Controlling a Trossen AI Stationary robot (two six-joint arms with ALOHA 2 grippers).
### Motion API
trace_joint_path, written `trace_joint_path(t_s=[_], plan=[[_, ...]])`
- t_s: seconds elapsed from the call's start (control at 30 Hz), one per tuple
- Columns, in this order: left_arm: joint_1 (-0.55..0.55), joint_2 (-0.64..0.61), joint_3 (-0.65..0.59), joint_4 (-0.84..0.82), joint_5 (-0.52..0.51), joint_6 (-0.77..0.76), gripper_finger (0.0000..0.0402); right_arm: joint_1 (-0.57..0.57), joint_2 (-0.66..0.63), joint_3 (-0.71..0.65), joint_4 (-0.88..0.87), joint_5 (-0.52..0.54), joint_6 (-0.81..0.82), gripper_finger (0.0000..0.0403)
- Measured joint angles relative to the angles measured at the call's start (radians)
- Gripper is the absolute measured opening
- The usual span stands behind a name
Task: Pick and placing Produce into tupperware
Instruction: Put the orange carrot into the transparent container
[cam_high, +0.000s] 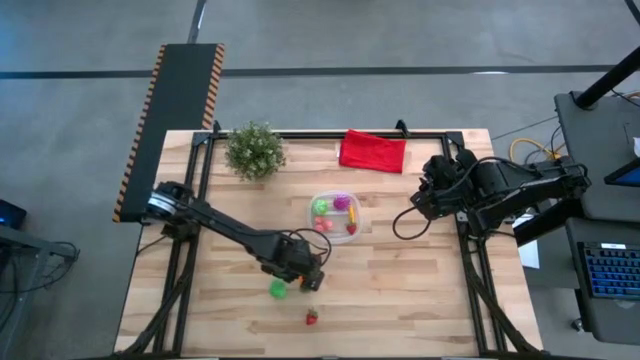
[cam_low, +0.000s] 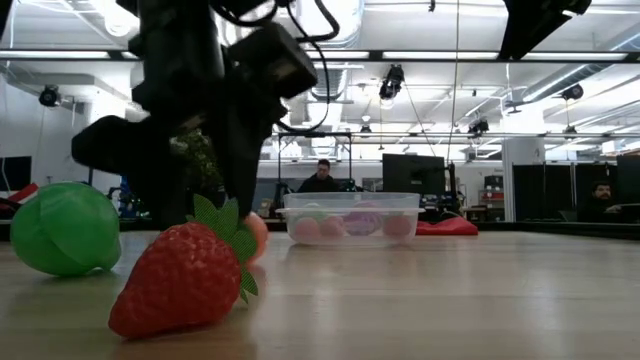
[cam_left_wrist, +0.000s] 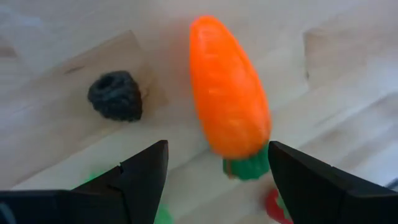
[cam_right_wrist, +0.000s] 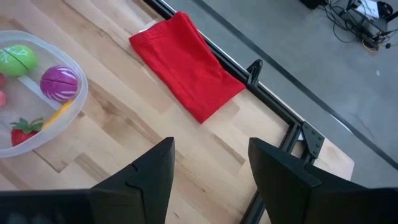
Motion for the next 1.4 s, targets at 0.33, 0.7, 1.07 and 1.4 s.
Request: trace_joint_path(t_s=[0.33, 0.7, 1.07, 1.4], plan=[[0.012, 0.009, -0.004, 0.075, -0.047, -0.008, 0.0262, 0.000, 0.000, -0.002, 0.000, 0.000, 0.000, 0.0199], [0.017, 0.059, -0.015, 0.086, -0.042, 0.000, 0.0262, 0.000, 0.000, -0.002, 0.000, -0.003, 0.000, 0.0199], [0.053, 0.046, -0.018, 0.088, -0.056, 0.078, 0.0262, 0.000, 0.000, -0.002, 0.000, 0.000, -0.001, 0.0199], [0.084, 0.046, -0.019, 0.076, -0.076, 0.126, 0.0195, 0.000, 0.000, -0.002, 0.000, 0.000, -0.001, 0.0199]])
